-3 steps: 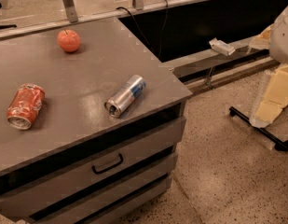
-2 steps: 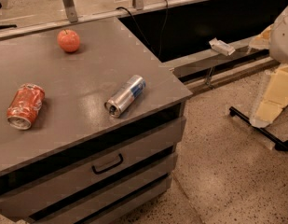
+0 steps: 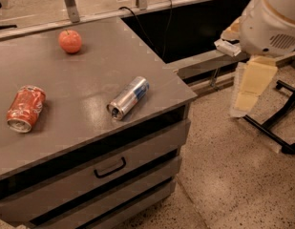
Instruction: Place redbull can upright
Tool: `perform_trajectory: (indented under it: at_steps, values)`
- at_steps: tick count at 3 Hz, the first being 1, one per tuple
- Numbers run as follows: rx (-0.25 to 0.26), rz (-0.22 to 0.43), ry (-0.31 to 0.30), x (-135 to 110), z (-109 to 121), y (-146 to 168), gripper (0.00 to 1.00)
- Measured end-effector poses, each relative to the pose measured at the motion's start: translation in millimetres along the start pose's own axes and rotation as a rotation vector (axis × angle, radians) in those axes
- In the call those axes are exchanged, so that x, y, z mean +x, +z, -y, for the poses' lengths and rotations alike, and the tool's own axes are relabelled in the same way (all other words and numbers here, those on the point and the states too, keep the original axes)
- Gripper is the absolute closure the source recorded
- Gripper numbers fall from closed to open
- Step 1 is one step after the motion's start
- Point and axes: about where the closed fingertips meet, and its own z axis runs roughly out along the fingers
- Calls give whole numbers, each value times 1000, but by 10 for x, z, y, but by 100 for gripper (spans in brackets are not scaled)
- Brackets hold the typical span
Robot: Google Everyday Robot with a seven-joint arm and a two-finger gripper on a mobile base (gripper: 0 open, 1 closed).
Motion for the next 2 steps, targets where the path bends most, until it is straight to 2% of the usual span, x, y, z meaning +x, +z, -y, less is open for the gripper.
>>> perform_trajectory:
  at_steps: [2]
  values:
    - [-54, 94, -283, -852, 335, 476, 0]
